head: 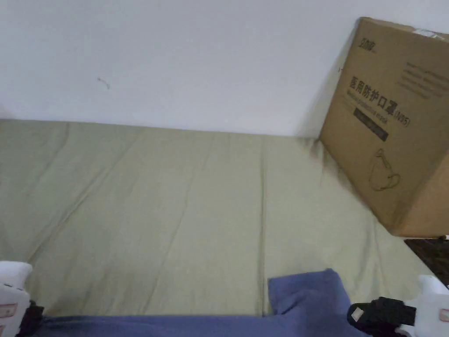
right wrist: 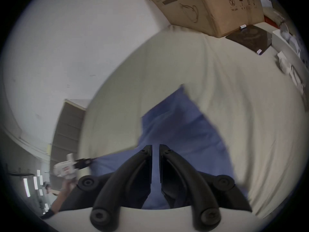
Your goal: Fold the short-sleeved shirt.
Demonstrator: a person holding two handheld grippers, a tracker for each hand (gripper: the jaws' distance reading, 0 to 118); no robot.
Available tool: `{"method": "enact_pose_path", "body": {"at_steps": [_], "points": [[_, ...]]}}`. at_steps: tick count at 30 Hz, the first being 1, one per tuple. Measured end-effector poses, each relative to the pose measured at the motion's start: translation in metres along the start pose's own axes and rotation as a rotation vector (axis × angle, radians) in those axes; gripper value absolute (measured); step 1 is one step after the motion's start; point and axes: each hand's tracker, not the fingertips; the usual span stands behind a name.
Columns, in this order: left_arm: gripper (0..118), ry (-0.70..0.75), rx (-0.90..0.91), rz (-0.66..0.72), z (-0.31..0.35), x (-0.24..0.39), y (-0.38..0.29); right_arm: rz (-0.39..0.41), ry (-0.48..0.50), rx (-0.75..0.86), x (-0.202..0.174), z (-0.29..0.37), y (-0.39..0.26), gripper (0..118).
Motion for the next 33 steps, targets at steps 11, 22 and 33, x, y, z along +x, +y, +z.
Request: {"method": "enact_pose_path", "body": {"at_steps": [11, 22, 33], "points": [[3, -0.075, 0.034, -0.003, 0.060, 0.031, -0.007, 0.269, -0.384, -0.237, -0.002, -0.129, 0.101, 116], [3, -0.061, -0.026, 0.032, 0.042, 0.015, -0.023, 0.400, -0.356, -0.137, -0.020, -0.099, 0.053, 0], [3, -0.046, 0.260, 0.117, 0.092, 0.010, -0.007, 0.415, -0.227, 0.145, -0.057, -0.008, 0.066, 0]]}}
